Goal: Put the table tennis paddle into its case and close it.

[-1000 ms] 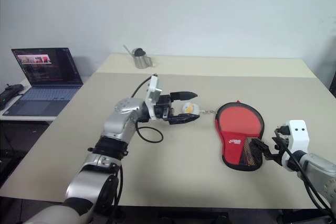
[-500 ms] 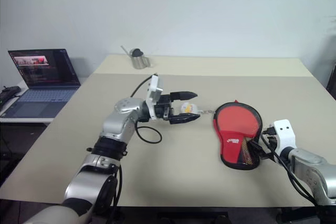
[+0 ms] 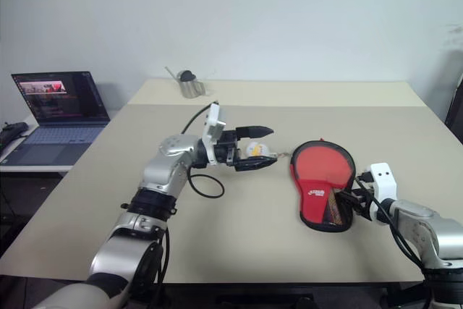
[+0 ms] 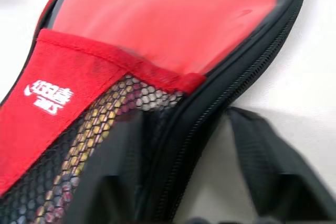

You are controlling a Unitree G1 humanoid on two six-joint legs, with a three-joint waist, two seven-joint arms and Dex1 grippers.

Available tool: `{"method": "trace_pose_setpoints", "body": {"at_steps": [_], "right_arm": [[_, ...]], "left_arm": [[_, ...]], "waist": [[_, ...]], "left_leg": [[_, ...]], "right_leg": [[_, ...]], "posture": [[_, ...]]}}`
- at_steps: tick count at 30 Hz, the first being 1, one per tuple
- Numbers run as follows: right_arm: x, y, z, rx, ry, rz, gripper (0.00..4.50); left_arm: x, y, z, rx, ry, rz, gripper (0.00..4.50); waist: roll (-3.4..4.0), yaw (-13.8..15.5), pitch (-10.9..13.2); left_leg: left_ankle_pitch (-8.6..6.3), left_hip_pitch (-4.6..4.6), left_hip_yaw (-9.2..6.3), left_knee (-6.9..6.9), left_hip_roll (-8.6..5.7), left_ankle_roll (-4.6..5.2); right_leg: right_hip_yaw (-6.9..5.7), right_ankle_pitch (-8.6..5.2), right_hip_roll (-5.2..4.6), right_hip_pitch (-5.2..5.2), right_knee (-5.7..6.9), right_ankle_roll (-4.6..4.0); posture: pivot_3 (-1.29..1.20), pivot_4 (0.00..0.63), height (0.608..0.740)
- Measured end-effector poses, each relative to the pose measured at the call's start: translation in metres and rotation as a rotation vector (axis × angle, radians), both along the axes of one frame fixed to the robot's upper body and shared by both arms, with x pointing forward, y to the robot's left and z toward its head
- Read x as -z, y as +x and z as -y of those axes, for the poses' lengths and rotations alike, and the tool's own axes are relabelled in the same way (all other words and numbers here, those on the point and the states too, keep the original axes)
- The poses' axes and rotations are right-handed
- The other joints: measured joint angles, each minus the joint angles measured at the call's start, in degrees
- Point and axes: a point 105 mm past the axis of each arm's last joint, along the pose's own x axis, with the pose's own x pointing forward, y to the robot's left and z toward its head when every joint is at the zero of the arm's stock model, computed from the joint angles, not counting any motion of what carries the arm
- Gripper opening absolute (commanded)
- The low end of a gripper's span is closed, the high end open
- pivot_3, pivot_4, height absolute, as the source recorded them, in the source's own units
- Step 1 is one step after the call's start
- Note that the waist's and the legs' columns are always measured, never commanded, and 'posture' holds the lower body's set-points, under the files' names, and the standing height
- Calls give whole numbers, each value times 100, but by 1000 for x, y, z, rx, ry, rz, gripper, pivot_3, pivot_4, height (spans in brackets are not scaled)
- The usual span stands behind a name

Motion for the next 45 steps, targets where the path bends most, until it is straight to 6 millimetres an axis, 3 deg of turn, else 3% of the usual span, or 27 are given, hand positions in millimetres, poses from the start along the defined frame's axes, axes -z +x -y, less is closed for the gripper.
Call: {"method": "trace_pose_setpoints", "body": {"at_steps": [6,10,14,17,25,31,39,45], "right_arm": [[3,0,-5,9,15,-16,28],[2,1,-14,27,32,-13,28],[-3,1,-29,15,40,-7,28],[-4,0,-43,-7,51,-19,28],[-2,-13,-90,-114,104,-47,28],[2,-29,-98,-98,126,-56,28],[12,-76,-118,-79,186,-107,28],[14,-89,-115,-69,179,-126,28]], "left_arm": [[1,-1,-3,7,15,0,4500],[17,-3,-23,12,98,-26,4500],[62,-20,-56,35,247,-140,4500],[81,-31,-65,54,297,-196,4500],[68,-38,-61,84,296,-157,4500],[70,-42,-67,86,317,-167,4500],[87,-54,-82,102,373,-210,4500],[86,-58,-80,130,375,-208,4500]], "waist": [[-17,-7,-11],[-14,-66,-13],[-12,-150,-14],[-12,-136,-12],[-11,-137,-13],[-10,-134,-13],[-10,-120,-14],[-9,-118,-14]], "left_leg": [[0,3,1,0,10,0],[-1,11,2,-11,38,-1],[-1,-3,-5,-26,65,-1],[-1,-11,-17,-26,77,-1],[-1,-8,-15,-23,80,-1],[-1,-9,-16,-35,80,-1],[-3,-8,-20,-39,96,-4],[-4,-8,-13,-39,135,-6]], "right_leg": [[0,-1,8,0,0,-1],[0,-3,36,-2,1,-23],[-2,-8,67,-35,11,-60],[-9,-8,81,-42,11,-77],[-5,-22,83,-39,11,-108],[-7,-22,84,-45,10,-108],[-9,-33,87,-46,10,-125],[-13,-34,90,-46,8,-128]], "posture": [[0,150,740],[0,150,740],[0,150,740],[0,150,740],[0,150,740],[0,150,740],[0,150,740],[0,150,740]]}}
